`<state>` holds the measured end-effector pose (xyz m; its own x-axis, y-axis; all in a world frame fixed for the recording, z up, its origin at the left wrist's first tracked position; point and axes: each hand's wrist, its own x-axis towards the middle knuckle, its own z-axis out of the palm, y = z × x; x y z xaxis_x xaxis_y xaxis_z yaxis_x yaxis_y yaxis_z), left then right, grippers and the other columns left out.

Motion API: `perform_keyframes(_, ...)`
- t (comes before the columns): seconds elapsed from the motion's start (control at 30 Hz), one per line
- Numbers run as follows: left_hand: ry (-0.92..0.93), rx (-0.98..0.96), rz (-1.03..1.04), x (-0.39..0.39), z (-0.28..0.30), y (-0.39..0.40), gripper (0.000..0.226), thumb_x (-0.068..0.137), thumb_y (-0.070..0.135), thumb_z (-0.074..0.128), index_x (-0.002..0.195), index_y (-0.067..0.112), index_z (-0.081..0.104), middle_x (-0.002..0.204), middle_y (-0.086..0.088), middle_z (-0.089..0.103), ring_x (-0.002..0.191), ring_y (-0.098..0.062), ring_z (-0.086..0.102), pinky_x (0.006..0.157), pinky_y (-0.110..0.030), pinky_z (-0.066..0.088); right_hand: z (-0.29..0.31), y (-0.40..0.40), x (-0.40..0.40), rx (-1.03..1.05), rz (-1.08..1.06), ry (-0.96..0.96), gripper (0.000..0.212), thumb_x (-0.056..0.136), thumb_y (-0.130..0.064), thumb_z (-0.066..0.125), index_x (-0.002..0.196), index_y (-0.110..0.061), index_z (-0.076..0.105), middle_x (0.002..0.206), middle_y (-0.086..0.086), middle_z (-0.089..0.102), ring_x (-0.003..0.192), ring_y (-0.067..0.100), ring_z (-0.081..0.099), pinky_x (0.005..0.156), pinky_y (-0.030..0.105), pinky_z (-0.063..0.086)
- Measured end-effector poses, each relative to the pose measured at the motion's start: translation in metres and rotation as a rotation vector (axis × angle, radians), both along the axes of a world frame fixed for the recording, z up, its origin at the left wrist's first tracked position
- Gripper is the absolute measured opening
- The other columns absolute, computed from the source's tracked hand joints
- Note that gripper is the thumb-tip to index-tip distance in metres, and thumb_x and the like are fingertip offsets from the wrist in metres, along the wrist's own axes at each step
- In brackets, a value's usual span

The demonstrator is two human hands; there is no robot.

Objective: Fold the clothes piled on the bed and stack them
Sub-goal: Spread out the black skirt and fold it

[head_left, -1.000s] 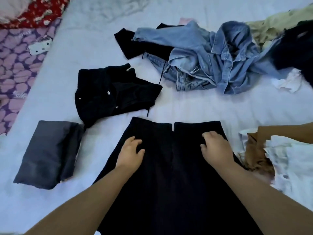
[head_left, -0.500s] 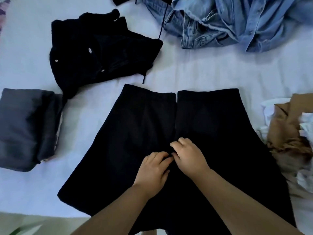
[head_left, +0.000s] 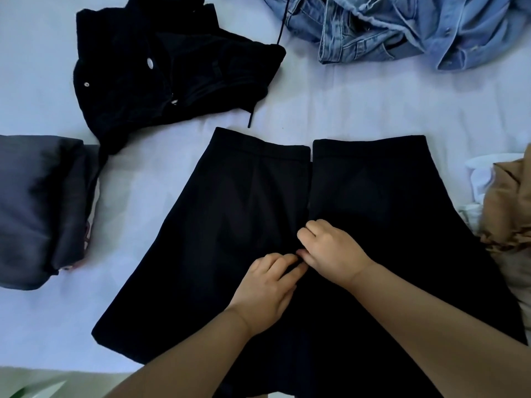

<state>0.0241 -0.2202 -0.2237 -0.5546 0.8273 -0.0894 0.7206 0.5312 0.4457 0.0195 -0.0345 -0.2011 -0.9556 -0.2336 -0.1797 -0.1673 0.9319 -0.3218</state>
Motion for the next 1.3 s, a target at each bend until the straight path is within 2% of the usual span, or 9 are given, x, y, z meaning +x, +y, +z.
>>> perform_keyframes(0.17, 0.027, 0.014, -0.005, 0.001, -0.004, -0.001, 0.041, 0.088, 0.028, 0.042, 0.128, 0.021, 0.049, 0.123, 0.0, 0.058, 0.105, -0.017, 0.05, 0.087, -0.032, 0.05, -0.002, -0.009, -0.007, 0.071, 0.076, -0.061, 0.038, 0.038, -0.004, 0.087, 0.057, -0.01, 0.055, 0.054, 0.005, 0.051, 0.044, 0.018, 0.051, 0.032, 0.022, 0.035)
perform_keyframes(0.3, 0.036, -0.007, -0.036, 0.001, -0.002, -0.002, 0.045, 0.088, 0.028, 0.04, 0.133, 0.023, 0.045, 0.135, 0.005, 0.051, 0.103, -0.013, 0.048, 0.087, -0.028, 0.046, 0.007, -0.003, -0.012, 0.099, 0.085, -0.184, 0.013, 0.077, 0.003, 0.061, 0.087, -0.005, 0.058, 0.086, 0.011, 0.06, 0.079, 0.025, 0.061, 0.061, 0.028, 0.045)
perform_keyframes(0.43, 0.05, -0.038, -0.06, 0.0, -0.003, -0.003, 0.048, 0.088, 0.028, 0.039, 0.136, 0.023, 0.042, 0.139, 0.01, 0.048, 0.103, -0.012, 0.046, 0.088, -0.027, 0.036, 0.01, 0.007, -0.015, -0.015, 0.098, -0.136, 0.037, 0.045, -0.003, 0.084, 0.059, -0.015, 0.052, 0.052, -0.004, 0.049, 0.043, 0.011, 0.049, 0.04, 0.017, 0.026)
perform_keyframes(0.53, 0.041, -0.035, -0.063, -0.001, -0.004, -0.005, 0.047, 0.089, 0.029, 0.04, 0.136, 0.023, 0.043, 0.136, 0.01, 0.05, 0.105, -0.012, 0.045, 0.091, -0.03, 0.032, 0.011, 0.004, -0.02, -0.072, 0.166, -0.224, 0.007, 0.079, -0.008, 0.064, 0.081, -0.013, 0.061, 0.071, 0.001, 0.056, 0.065, 0.018, 0.058, 0.05, 0.027, 0.039)
perform_keyframes(0.6, 0.035, -0.029, -0.065, -0.001, -0.004, -0.005, 0.048, 0.089, 0.028, 0.04, 0.137, 0.022, 0.042, 0.137, 0.011, 0.049, 0.106, -0.012, 0.044, 0.091, -0.029, 0.032, 0.011, 0.009, -0.025, -0.043, 0.215, -0.274, 0.017, 0.092, -0.01, 0.044, 0.094, -0.013, 0.06, 0.086, 0.001, 0.053, 0.081, 0.019, 0.054, 0.065, 0.029, 0.043)
perform_keyframes(0.87, 0.05, -0.036, -0.084, -0.001, -0.007, -0.005, 0.051, 0.087, 0.027, 0.042, 0.137, 0.02, 0.042, 0.139, 0.007, 0.047, 0.107, -0.015, 0.046, 0.088, -0.029, 0.033, 0.012, 0.016, -0.035, -0.034, 0.382, -0.357, 0.013, 0.09, -0.016, 0.044, 0.099, -0.015, 0.054, 0.088, -0.003, 0.041, 0.089, 0.017, 0.051, 0.068, 0.025, 0.035)
perform_keyframes(1.07, 0.025, -0.028, -0.072, 0.001, -0.009, -0.006, 0.051, 0.087, 0.026, 0.044, 0.138, 0.019, 0.043, 0.141, 0.005, 0.046, 0.109, -0.015, 0.046, 0.091, -0.03, 0.034, 0.007, 0.01, -0.021, -0.069, 0.121, -0.272, 0.013, 0.088, -0.005, 0.046, 0.098, -0.009, 0.052, 0.092, 0.005, 0.055, 0.088, 0.021, 0.055, 0.069, 0.026, 0.04)
perform_keyframes(1.2, 0.009, -0.043, -0.071, 0.0, -0.007, -0.005, 0.052, 0.088, 0.027, 0.044, 0.139, 0.021, 0.043, 0.144, 0.008, 0.044, 0.109, -0.014, 0.047, 0.093, -0.029, 0.033, -0.006, -0.003, 0.002, -0.103, -0.198, -0.063, 0.032, 0.056, -0.003, 0.082, 0.075, -0.01, 0.058, 0.064, 0.001, 0.058, 0.056, 0.014, 0.057, 0.049, 0.019, 0.047)
perform_keyframes(1.3, -0.005, -0.05, -0.069, -0.001, -0.006, -0.004, 0.053, 0.087, 0.026, 0.044, 0.139, 0.022, 0.042, 0.147, 0.009, 0.04, 0.107, -0.013, 0.046, 0.09, -0.028, 0.033, -0.013, -0.004, 0.008, -0.113, -0.256, 0.001, 0.031, 0.05, 0.001, 0.086, 0.067, -0.009, 0.062, 0.062, 0.001, 0.057, 0.053, 0.014, 0.057, 0.046, 0.018, 0.048)
